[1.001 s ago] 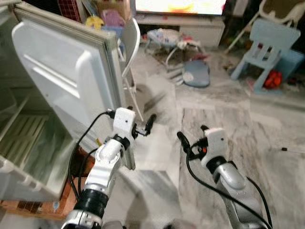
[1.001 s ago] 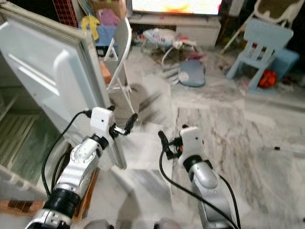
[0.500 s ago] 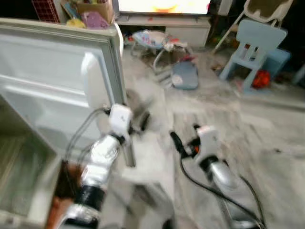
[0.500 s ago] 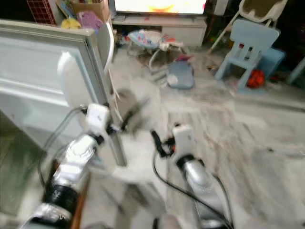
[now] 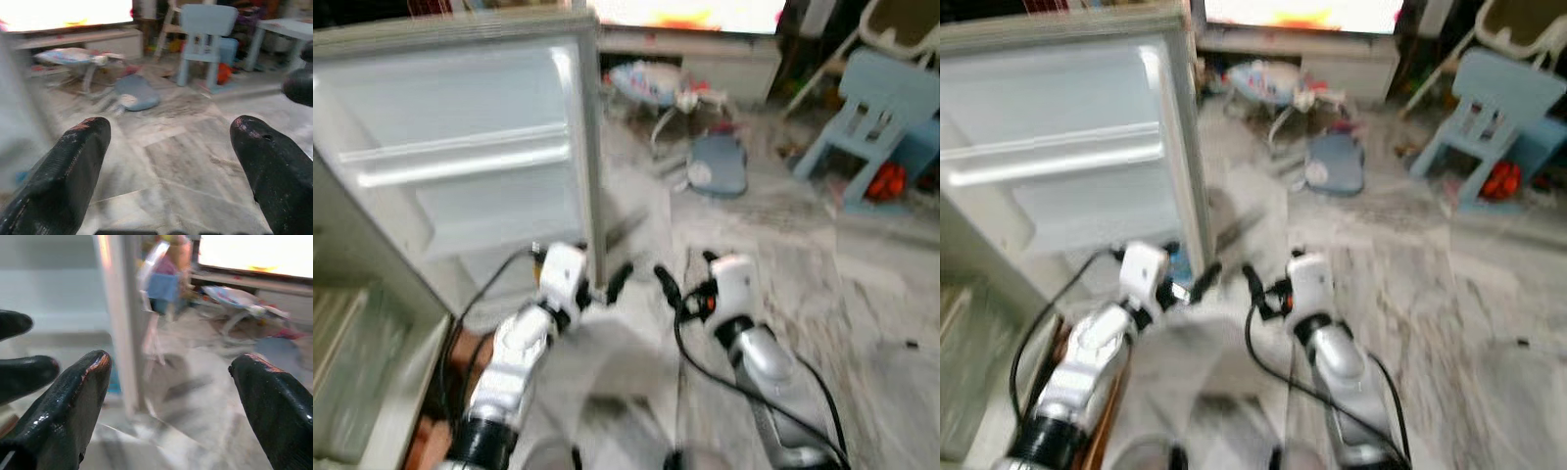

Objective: Restocking fridge

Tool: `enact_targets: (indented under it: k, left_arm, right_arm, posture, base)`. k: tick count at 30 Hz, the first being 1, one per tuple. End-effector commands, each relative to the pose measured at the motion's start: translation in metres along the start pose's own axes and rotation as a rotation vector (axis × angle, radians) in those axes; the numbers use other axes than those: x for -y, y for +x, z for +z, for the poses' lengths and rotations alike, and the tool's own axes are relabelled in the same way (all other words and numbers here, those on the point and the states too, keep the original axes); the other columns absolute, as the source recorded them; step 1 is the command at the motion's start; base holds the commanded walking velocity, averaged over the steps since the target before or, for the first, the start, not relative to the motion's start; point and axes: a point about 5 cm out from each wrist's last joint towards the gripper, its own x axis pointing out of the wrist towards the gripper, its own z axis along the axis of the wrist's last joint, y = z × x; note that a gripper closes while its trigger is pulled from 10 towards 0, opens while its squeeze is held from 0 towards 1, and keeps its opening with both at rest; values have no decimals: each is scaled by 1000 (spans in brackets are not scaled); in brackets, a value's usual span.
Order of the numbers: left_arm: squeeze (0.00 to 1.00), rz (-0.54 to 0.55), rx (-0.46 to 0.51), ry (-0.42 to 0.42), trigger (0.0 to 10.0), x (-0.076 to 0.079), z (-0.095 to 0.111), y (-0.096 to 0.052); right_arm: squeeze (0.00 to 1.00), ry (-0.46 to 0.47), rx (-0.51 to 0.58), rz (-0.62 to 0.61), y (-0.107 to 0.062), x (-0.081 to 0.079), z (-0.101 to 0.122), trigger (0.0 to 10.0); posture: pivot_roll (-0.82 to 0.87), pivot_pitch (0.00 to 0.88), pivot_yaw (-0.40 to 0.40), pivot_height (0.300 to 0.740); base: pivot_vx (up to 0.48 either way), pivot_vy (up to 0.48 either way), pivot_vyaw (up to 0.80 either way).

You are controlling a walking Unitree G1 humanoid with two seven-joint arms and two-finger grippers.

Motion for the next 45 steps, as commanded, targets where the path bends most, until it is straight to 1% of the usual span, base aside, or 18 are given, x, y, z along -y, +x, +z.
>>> enact_targets:
  k: [1,3,6,9,12,15,18,22,25,29,31,37,41,43,44,45]
  left_arm:
    - [0,-25,-2,21,10000,5,3,-2]
    - [0,-11,-15,41,10000,3,2,-6]
    - [0,12,-39,35,10000,0,-4,-17]
    - [0,20,-55,27,10000,-2,-9,-20]
    - [0,22,-54,17,10000,-3,-8,-19]
    - [0,26,-54,13,10000,-4,-7,-18]
    - [0,34,-59,2,10000,-6,-7,-18]
    - [0,52,-56,-12,10000,-9,-8,-17]
    - [0,64,-57,-17,10000,-11,-9,-17]
    - [0,61,-48,-1,10000,-13,-6,-13]
    - [0,69,-40,8,10000,-16,-4,-11]
    - [0,131,-34,10,10000,-24,-3,-10]
    - [0,161,-36,18,10000,-28,-4,-11]
    - [0,180,-32,30,10000,-30,-3,-11]
    - [0,198,-28,61,10000,-33,-2,-11]
    - [0,214,-22,74,10000,-35,-1,-10]
  right_arm:
    - [0,-4,-25,-20,-3,5,-6,10000]
    - [0,-11,-19,-25,-1,7,-4,10000]
    - [0,-15,-7,-61,2,12,-2,10000]
    - [0,-14,-4,-66,3,10,-1,10000]
    - [0,-14,5,-58,6,5,0,10000]
    - [0,-13,11,-62,7,5,0,10000]
    - [0,-15,19,-83,9,7,1,10000]
    - [0,-10,24,-136,10,14,-1,10000]
    - [0,-11,26,-149,10,16,-1,10000]
    - [0,-8,27,-154,11,17,-1,10000]
    - [0,-10,34,-138,14,14,0,10000]
    - [0,-9,45,-150,15,12,0,10000]
    - [0,-9,51,-160,13,13,-1,10000]
    - [0,-10,50,-163,11,14,-1,10000]
    - [0,-13,51,-167,11,15,-1,10000]
    - [0,-16,53,-170,11,15,-1,10000]
  posture:
    - [90,53,-11,740]
    - [86,64,-7,740]
    - [80,66,-12,740]
    - [76,65,-11,740]
    - [71,55,-7,740]
    - [66,49,-2,740]
    - [61,37,1,740]
    - [55,20,12,740]
    - [55,8,6,740]
    - [62,8,-4,740]
    - [66,6,1,740]
    - [64,8,7,740]
    - [64,8,7,740]
    - [50,6,11,740]
    - [50,6,11,740]
    - [46,6,12,740]
  base:
    - [0,-450,-800]
    - [0,-429,-800]
    - [189,-395,-800]
    - [340,-334,-800]
    - [376,-291,-800]
    - [382,-285,-800]
    - [395,-267,-800]
    - [464,0,-800]
    - [480,0,-800]
    - [480,0,-800]
    - [480,0,-800]
    - [471,0,-800]
    - [379,293,-603]
    - [375,300,-488]
    - [371,304,0]
    - [364,315,0]
